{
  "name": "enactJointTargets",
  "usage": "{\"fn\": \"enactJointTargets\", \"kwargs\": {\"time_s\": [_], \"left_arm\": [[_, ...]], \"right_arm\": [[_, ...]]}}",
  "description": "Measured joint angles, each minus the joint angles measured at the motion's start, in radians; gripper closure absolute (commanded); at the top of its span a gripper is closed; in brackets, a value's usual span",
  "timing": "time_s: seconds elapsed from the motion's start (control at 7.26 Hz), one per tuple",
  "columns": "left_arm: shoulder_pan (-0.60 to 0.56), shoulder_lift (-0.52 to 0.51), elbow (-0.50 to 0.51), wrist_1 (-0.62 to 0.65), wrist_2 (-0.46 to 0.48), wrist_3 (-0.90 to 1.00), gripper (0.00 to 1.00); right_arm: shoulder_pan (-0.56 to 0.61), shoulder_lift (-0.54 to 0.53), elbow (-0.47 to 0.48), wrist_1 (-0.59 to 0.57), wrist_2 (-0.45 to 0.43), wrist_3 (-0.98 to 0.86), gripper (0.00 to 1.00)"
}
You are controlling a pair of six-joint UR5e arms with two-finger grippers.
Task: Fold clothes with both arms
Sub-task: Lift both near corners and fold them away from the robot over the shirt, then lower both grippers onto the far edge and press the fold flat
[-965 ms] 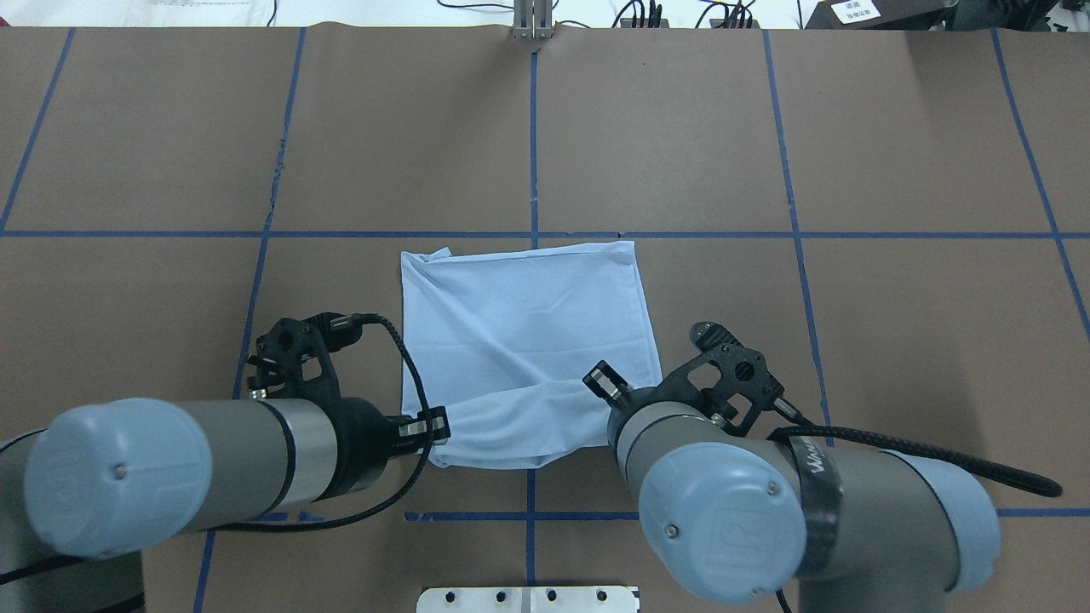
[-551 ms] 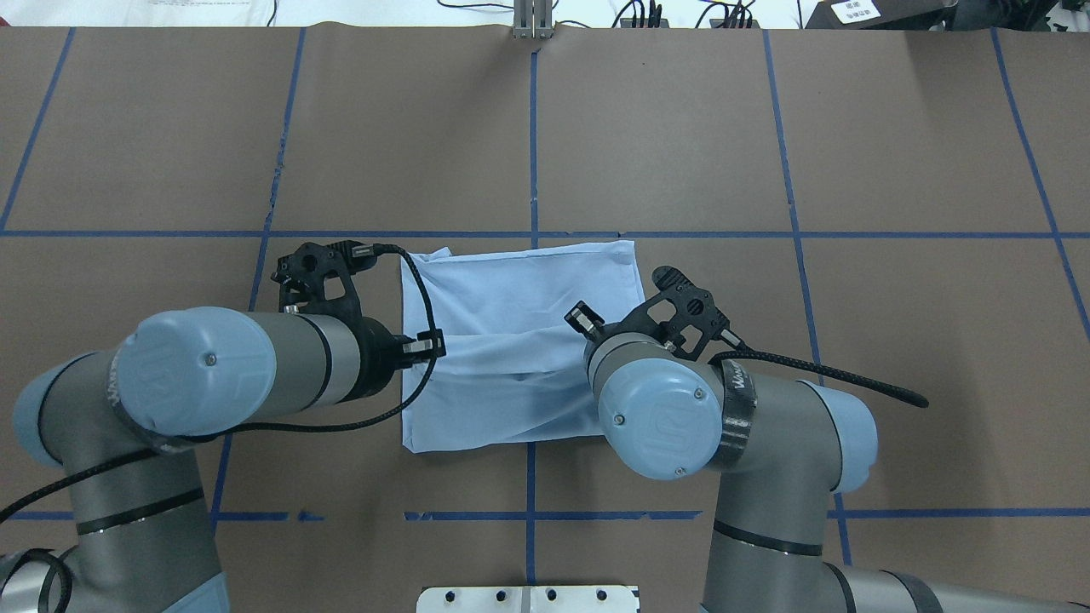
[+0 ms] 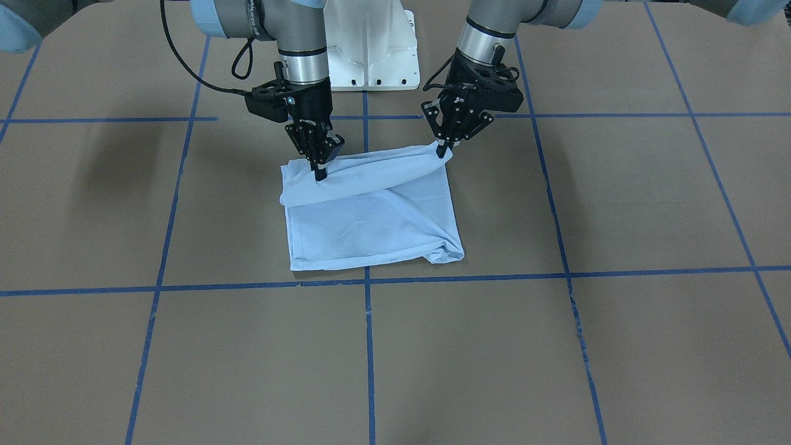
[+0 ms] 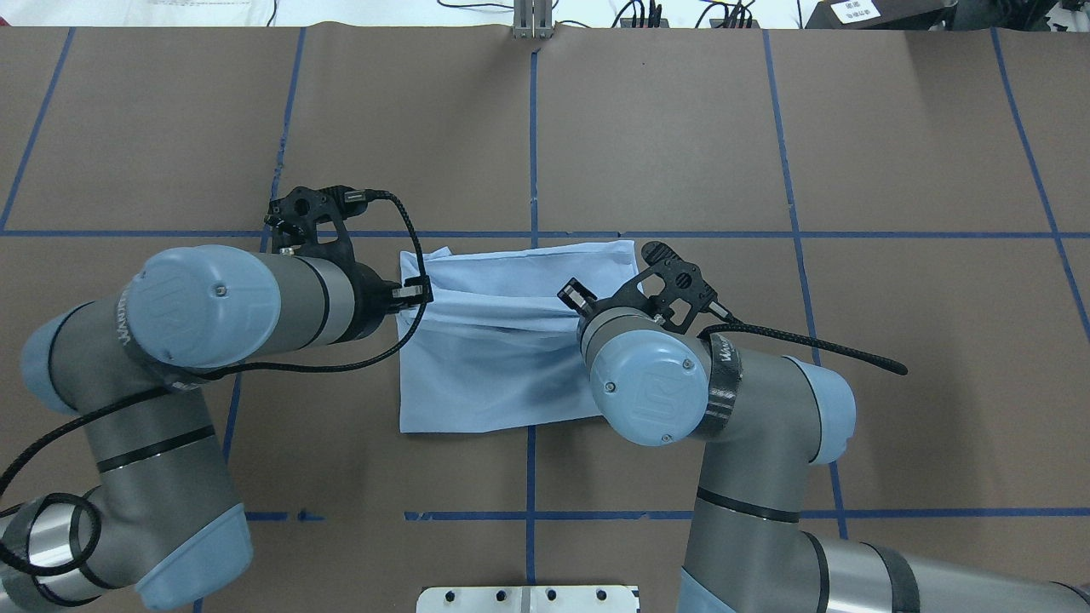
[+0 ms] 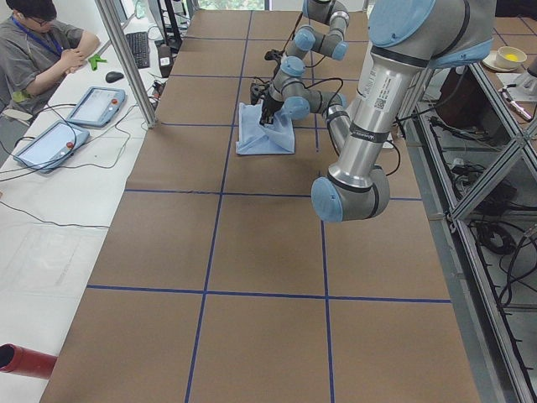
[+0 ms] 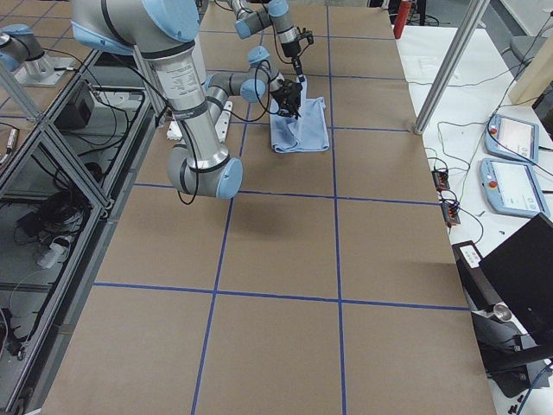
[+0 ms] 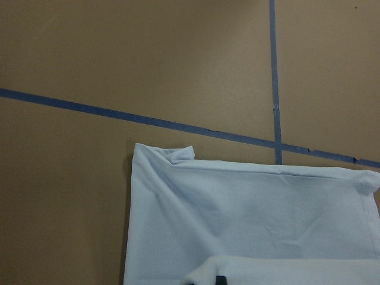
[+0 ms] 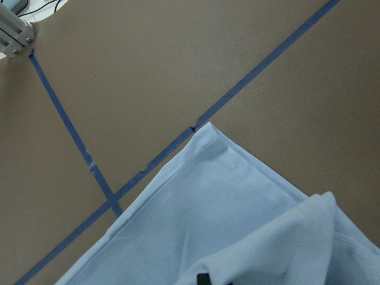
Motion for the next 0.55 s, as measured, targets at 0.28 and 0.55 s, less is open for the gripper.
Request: {"fn": "enactJointTargets", "kwargs": {"time_s": [0.28, 0.55], "left_arm": [[-0.006, -0.020, 0.126, -0.086, 0.004, 0.014, 1.00], [-0.009, -0.022, 0.178, -0.128, 0.005, 0.035, 1.00]], "right_arm": [[0.015, 0.020, -0.054, 0.003, 0.001, -0.020, 1.00], [0.036, 0.063, -0.115, 0.006, 0.003, -0.033, 1.00]]}}
